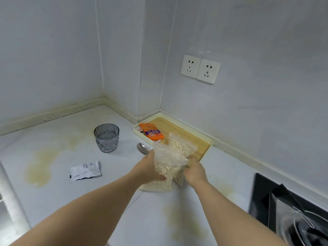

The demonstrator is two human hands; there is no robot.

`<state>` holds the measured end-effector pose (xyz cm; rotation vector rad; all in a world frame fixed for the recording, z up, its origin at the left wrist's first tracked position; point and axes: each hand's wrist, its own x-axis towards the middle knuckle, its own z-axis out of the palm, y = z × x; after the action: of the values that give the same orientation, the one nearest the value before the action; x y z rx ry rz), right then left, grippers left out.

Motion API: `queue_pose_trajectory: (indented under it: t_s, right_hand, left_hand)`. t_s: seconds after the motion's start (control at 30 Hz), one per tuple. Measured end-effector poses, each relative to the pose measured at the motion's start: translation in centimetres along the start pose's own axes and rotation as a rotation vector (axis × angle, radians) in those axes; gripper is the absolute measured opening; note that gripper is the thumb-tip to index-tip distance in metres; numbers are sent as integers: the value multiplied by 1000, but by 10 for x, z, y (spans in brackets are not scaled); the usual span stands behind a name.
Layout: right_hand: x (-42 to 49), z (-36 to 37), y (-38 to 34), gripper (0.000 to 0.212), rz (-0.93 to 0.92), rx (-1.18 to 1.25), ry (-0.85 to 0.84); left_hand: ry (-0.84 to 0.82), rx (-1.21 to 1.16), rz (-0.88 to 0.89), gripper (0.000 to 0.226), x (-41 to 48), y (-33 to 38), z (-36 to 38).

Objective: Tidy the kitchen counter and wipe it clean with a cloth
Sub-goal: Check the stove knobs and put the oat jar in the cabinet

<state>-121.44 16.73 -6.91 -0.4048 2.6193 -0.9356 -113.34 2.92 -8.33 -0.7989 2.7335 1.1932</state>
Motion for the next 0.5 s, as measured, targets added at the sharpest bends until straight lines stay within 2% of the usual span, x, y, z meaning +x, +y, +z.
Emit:
queue_pose_trajectory:
  t_s: [0.13,0.3,0.4,0.5]
  right_hand:
    - [11,10,0,59,-85,16,-26]
    - [23,21,-2,69,-129,-8,-73]
    - [29,21,0,76,-123,-14,-61]
    - [30,22,2,76,-127,-91,-68]
  left_hand:
    - [23,53,-58,98,8,-9,3]
    - [-39,-79,-41,101,6,-15,0]
    - [-83,14,-6,111,10,-17,3]
    - [-40,92,-45,102,13,-17,4]
